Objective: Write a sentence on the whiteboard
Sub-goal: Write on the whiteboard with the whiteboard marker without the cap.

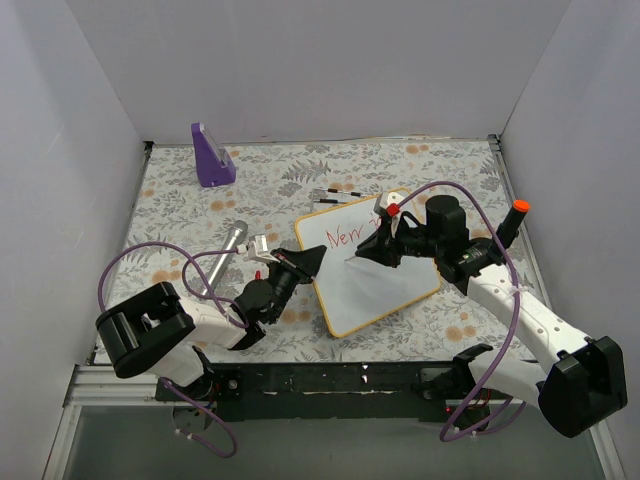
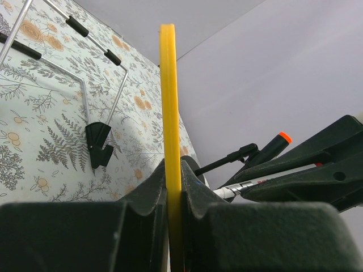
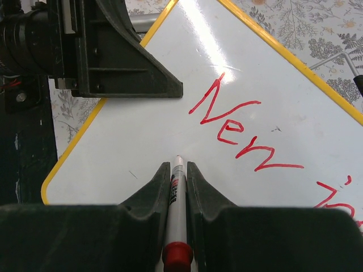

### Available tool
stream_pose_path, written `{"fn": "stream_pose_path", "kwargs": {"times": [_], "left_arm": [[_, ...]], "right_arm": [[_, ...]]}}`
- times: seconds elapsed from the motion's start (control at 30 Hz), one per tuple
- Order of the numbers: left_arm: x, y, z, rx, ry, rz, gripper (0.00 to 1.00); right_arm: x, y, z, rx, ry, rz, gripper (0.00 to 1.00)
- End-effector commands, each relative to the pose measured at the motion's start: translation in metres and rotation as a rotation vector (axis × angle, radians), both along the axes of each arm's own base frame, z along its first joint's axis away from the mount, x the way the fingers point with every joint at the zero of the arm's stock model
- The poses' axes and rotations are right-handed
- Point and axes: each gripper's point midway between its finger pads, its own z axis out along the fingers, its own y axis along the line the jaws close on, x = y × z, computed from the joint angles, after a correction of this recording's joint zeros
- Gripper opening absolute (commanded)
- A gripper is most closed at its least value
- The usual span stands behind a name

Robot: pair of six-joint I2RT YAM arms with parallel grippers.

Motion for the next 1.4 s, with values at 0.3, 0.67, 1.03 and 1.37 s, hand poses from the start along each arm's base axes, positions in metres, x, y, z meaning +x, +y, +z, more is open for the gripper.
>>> {"fn": "stream_pose_path", "kwargs": {"times": [0.3,0.67,1.03,1.37], "left_arm": [[-0.003,0.002,0.054,-0.157,-0.103,-0.003,0.00],[-0.003,0.005,0.052,-0.156,-0.099,0.003,0.00],[-0.004,0.005,0.051,-0.159,-0.100,0.000,0.00],[-0.004,0.003,0.051,-0.163,-0.100,-0.007,0.00]], "right_arm": [[0.004,0.002,-0.007,-0.006,-0.023,-0.002,0.01],[-0.006,0.000,-0.002,-0.014,-0.025,0.037,0.01],[-0.022,0.003,0.007,0.020,-0.007,0.112,0.01],[-0.014,0.004,-0.002,0.005,0.004,0.084,0.01]]}}
